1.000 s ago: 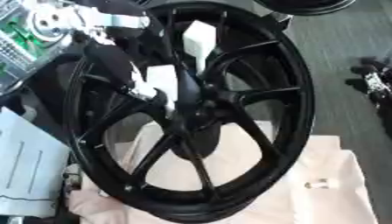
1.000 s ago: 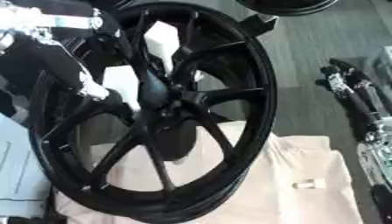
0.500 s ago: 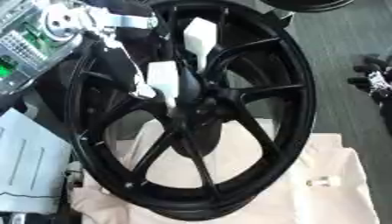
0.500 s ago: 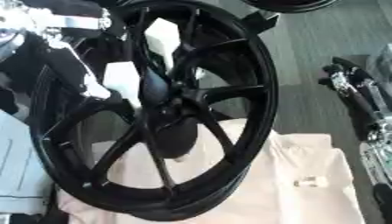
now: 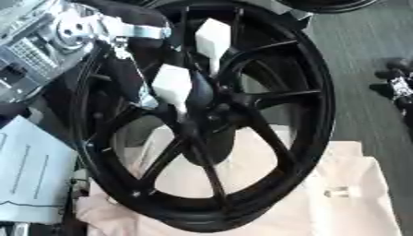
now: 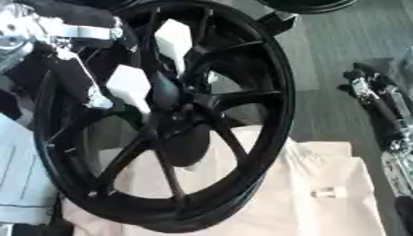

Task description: Pull the pin out of the wheel hub.

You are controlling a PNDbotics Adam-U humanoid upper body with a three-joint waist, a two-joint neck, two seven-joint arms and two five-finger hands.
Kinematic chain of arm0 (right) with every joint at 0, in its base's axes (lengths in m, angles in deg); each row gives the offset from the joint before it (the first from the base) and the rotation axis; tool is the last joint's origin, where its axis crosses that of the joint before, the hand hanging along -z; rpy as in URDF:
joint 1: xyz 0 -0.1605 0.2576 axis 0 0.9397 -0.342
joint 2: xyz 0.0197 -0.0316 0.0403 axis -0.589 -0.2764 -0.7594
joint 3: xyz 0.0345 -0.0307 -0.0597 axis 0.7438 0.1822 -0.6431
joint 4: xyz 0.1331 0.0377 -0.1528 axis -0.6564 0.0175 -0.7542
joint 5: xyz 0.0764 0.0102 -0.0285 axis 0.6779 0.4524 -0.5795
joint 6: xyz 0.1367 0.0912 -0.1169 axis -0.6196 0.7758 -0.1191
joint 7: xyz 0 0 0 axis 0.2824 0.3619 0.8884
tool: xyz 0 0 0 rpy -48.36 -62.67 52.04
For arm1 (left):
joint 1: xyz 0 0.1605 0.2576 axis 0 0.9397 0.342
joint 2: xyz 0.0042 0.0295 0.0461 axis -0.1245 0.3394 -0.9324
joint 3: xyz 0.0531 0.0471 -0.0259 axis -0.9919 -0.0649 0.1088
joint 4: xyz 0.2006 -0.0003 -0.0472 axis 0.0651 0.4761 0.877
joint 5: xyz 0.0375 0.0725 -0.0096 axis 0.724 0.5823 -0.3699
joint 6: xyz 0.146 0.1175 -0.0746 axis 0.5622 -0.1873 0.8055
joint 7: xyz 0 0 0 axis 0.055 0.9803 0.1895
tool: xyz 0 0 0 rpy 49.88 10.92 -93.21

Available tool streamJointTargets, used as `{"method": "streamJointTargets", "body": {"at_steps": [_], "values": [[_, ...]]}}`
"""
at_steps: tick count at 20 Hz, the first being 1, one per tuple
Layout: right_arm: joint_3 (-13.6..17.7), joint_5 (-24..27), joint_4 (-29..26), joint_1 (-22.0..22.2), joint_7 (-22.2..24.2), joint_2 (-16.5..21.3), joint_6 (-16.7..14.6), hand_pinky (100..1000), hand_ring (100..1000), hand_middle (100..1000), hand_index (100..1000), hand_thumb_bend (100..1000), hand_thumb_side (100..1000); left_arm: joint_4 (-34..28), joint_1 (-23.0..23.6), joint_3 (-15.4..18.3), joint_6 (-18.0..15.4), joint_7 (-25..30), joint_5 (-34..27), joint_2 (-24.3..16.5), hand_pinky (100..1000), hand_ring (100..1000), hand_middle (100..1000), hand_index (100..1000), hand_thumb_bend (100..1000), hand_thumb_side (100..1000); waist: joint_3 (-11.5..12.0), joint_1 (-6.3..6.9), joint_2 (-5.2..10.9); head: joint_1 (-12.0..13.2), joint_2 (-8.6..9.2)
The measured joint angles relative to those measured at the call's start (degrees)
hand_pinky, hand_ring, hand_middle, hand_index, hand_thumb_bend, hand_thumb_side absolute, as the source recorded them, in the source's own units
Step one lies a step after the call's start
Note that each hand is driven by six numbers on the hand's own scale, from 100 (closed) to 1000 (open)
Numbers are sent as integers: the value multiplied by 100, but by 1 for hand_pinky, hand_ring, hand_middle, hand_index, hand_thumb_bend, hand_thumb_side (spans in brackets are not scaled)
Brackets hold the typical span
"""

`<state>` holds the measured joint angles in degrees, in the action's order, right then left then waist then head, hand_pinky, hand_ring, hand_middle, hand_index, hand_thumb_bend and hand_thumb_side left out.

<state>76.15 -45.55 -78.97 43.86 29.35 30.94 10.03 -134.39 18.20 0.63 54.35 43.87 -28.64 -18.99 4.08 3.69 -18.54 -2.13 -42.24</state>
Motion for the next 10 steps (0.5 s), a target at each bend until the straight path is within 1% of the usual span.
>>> {"method": "streamJointTargets", "body": {"at_steps": [2, 5, 10], "values": [[0, 0, 9, 0, -3, 0, 4, 914, 754, 777, 886, 100, 619, -41, 2, 48, 15, -14, -8, -6, 707, 673, 594, 452, 419, 100, 4, -1, -4, 0, 0], [0, 0, 11, 0, -6, 0, 8, 914, 754, 777, 887, 100, 621, -177, 16, 206, 35, -35, -74, -110, 704, 667, 584, 436, 432, 100, 4, -1, -4, 0, 0], [1, 0, 11, 0, -6, 0, 8, 914, 754, 777, 887, 100, 622, -551, 124, 732, 96, -96, -209, -376, 694, 655, 567, 412, 441, 100, 21, -1, -4, -3, -1]]}}
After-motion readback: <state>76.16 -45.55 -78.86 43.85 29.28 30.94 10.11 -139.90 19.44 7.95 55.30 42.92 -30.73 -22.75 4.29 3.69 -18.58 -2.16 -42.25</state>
